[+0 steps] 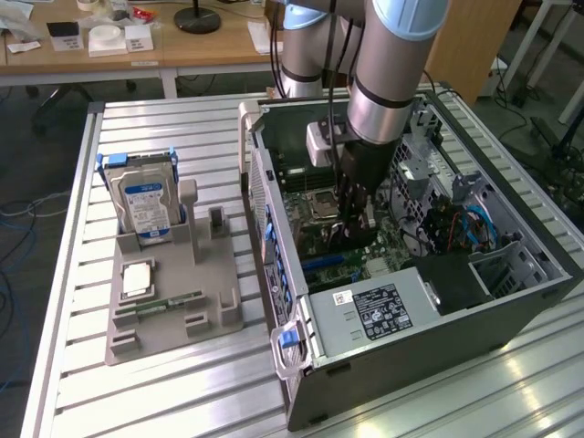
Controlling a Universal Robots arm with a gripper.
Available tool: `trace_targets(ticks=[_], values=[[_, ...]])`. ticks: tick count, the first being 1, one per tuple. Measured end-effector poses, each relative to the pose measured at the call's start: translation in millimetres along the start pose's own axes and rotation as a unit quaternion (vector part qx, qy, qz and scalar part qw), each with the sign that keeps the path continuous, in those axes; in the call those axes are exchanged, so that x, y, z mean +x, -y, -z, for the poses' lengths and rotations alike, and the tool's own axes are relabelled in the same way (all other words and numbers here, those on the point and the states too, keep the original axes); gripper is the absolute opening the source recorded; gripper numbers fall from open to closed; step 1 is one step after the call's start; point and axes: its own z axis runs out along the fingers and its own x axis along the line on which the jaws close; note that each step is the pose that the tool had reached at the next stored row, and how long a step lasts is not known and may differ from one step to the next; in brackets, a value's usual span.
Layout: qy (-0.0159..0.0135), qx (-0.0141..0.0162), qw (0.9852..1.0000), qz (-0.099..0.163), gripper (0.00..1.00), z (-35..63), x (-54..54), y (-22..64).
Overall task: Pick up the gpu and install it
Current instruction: 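Insert the gpu into the slot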
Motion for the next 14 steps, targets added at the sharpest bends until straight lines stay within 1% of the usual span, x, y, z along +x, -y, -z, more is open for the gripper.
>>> trace_targets(ticks=[4,7,14], values=[[0.0000,0.0000,1.0000,0.000,0.27,-3.2,0.2,-0.7],[0.0000,0.0000,1.0000,0.000,0.27,-3.5,1.2,-1.2],[0.0000,0.0000,1.0000,0.000,0.27,-5.3,1.7,-6.6]])
